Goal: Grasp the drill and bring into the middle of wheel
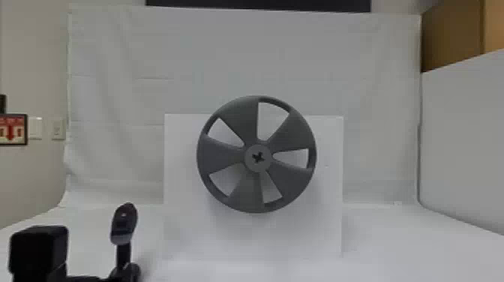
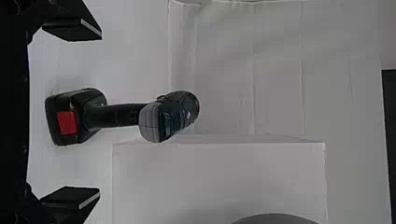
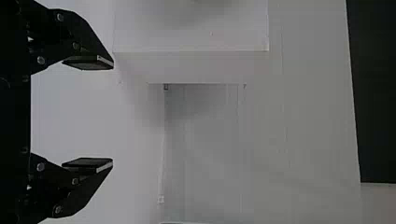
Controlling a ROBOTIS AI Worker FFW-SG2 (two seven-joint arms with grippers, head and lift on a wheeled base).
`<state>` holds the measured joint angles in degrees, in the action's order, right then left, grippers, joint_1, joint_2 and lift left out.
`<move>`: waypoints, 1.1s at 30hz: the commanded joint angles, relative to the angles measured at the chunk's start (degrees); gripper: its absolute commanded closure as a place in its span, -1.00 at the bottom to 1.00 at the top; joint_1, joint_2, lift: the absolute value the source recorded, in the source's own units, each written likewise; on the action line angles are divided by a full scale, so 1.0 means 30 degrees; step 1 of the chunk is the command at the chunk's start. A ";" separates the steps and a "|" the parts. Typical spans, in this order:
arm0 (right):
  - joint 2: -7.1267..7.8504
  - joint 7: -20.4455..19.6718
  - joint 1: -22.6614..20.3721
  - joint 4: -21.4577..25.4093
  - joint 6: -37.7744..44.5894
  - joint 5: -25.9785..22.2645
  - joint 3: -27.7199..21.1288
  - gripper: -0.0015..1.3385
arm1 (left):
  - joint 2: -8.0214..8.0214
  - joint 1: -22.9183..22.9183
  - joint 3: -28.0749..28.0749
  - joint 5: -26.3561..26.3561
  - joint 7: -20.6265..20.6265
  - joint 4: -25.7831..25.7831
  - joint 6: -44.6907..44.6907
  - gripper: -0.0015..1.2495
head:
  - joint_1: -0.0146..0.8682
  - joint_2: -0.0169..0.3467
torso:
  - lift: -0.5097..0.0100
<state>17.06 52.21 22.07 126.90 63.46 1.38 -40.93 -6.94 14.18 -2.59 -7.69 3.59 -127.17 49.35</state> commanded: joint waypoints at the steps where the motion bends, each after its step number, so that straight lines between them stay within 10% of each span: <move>1: -0.0002 0.0000 -0.0002 -0.0055 0.0029 0.0098 0.0138 -0.22 | -0.0003 0.0548 0.0540 -0.0218 0.0181 0.0701 -0.0073 -0.82 | -0.97 -0.91 | -0.60; 33: 0.0057 0.0000 -0.0031 -0.0231 0.0146 0.0157 0.0461 -0.22 | 0.0437 0.3859 0.1448 -0.0394 0.1470 0.7059 -0.2651 -0.78 | -0.97 -0.91 | -0.60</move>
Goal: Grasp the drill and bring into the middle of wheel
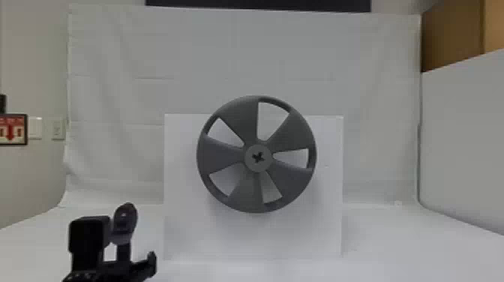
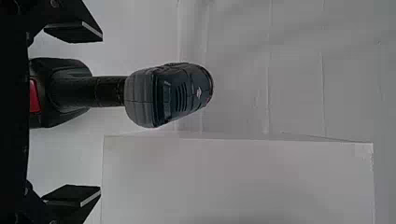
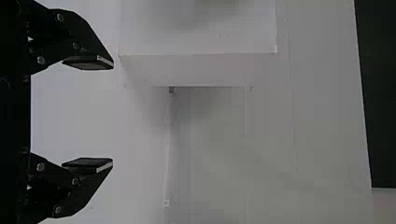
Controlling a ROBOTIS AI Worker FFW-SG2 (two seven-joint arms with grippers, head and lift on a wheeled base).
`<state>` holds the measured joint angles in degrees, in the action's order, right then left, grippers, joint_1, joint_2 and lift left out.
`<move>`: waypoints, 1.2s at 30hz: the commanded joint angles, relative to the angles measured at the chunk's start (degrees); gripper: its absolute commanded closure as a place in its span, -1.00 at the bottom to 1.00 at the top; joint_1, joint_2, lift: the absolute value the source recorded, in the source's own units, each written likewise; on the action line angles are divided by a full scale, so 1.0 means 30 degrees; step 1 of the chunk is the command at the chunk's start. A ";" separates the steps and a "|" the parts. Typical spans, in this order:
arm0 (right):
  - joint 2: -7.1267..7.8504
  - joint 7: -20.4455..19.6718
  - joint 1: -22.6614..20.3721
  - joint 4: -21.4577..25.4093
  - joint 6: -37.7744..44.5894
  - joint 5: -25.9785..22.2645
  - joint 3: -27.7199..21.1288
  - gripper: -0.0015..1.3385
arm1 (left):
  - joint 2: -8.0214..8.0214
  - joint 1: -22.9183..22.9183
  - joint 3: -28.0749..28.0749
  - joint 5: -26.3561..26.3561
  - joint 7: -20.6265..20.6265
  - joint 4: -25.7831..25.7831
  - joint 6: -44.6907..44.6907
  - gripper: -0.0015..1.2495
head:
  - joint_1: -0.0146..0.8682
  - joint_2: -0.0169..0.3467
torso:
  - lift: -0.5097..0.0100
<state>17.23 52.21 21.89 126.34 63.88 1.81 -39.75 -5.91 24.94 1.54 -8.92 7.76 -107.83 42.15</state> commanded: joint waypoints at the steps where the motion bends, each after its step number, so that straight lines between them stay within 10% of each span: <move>1: -0.0003 0.0000 -0.0003 -0.0043 0.0004 0.0014 0.0065 -0.22 | 0.0094 0.0299 0.0102 0.0013 0.0168 0.0729 -0.0311 -0.78 | -0.97 -0.91 | -0.60; 36: 0.0085 0.0000 -0.0033 -0.0219 0.0004 0.0014 0.0417 -0.22 | 0.0240 0.1852 0.0981 0.0423 0.2278 0.3220 -0.1366 -0.72 | -0.97 -0.91 | -0.60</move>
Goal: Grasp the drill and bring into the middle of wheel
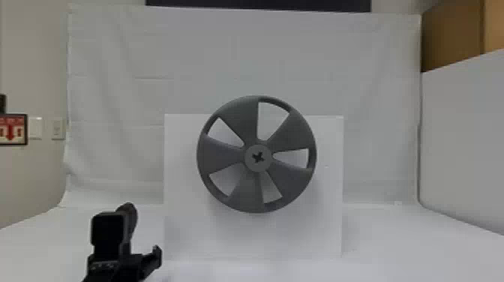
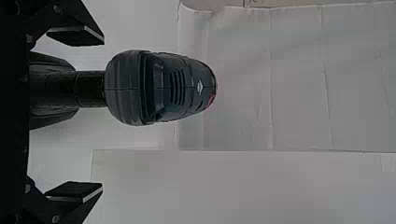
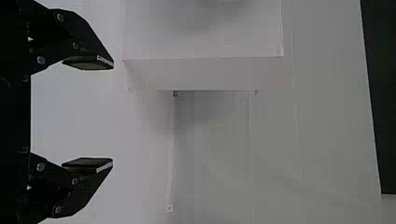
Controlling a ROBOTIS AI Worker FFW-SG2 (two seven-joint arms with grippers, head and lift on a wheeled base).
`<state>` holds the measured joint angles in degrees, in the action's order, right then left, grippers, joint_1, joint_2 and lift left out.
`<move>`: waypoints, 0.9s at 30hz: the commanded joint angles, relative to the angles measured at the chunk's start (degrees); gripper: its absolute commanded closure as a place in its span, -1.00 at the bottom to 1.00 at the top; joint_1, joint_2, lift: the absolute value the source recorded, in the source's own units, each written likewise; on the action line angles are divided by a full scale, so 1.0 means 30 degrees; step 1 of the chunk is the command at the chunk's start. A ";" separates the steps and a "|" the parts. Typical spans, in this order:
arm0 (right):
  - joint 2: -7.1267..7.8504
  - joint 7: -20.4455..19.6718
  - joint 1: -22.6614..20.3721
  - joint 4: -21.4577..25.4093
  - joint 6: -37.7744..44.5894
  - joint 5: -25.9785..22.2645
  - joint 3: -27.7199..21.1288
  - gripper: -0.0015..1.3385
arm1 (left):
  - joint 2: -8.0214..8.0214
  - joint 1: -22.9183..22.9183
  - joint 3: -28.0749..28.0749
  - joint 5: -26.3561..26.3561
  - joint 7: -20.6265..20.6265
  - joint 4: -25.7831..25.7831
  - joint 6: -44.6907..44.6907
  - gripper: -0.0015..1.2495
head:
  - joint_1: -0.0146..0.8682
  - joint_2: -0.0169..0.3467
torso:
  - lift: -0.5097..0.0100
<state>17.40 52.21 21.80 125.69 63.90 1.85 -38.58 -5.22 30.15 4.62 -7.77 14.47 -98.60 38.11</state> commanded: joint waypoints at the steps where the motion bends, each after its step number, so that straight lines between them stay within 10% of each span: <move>1: 0.0029 0.0000 0.0000 -0.0003 0.0000 -0.0029 0.0028 -0.22 | 0.0011 0.0116 -0.0076 0.0040 0.0070 0.0172 -0.0019 -0.72 | -0.97 -0.91 | -0.60; 17: 0.0000 0.0000 0.0000 -0.0003 0.0000 -0.0029 0.0058 -0.22 | 0.0040 0.0175 -0.0252 -0.0048 0.0217 0.0377 -0.0019 -0.65 | -0.97 -0.91 | -0.60; 27: 0.0029 0.0000 0.0000 -0.0032 0.0000 -0.0029 0.0087 -0.22 | 0.0069 0.0204 -0.0398 -0.0429 0.0275 0.0699 -0.0019 -0.09 | -0.97 -0.91 | -0.60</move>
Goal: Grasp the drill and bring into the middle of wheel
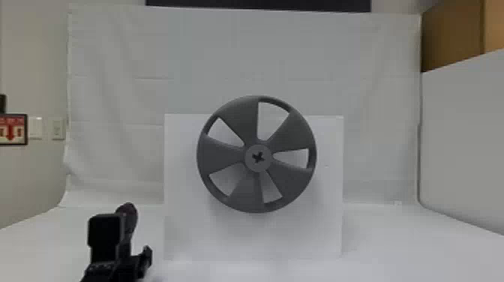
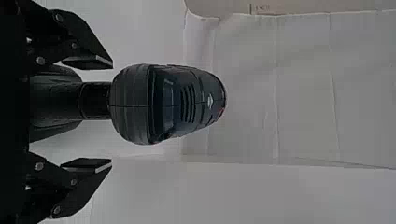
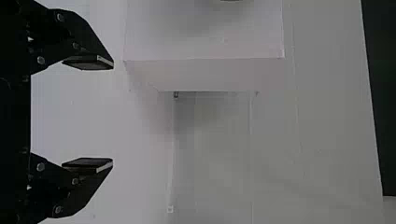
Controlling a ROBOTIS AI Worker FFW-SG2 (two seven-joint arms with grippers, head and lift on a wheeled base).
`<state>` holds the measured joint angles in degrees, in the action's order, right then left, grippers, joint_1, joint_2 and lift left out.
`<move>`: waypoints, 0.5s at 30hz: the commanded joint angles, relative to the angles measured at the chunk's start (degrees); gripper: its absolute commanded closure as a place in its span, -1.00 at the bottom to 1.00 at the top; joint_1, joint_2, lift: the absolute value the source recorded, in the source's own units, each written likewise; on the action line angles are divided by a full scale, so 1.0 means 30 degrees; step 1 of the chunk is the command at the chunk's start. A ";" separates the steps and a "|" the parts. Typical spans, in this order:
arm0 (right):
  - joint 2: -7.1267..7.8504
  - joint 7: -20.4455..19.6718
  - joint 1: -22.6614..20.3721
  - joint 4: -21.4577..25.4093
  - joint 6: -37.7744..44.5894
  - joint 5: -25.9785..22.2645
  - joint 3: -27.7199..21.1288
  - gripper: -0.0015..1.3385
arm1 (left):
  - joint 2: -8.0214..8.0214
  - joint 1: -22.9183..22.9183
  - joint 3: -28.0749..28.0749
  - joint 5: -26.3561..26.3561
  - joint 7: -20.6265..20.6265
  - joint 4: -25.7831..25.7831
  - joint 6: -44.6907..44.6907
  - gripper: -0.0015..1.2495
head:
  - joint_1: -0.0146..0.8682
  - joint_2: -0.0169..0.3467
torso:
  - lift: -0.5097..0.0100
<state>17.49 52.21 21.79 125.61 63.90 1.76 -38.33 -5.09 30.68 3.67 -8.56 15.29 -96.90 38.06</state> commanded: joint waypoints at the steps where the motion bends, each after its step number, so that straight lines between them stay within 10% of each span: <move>1: 0.0002 0.0000 0.0001 -0.0004 0.0000 0.0000 0.0002 -0.22 | 0.0027 0.0028 -0.0052 -0.0165 0.0000 0.0163 0.0000 -0.09 | -0.97 -0.91 | -0.60; 15: 0.0002 0.0000 -0.0029 -0.0004 0.0000 0.0000 0.0002 -0.22 | 0.0027 0.0175 0.0095 0.0070 0.0468 0.0251 0.0557 0.19 | -0.97 -0.91 | -0.60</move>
<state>17.49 52.21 21.77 125.60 63.90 1.75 -38.31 -5.01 30.97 3.91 -8.58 16.60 -96.18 39.22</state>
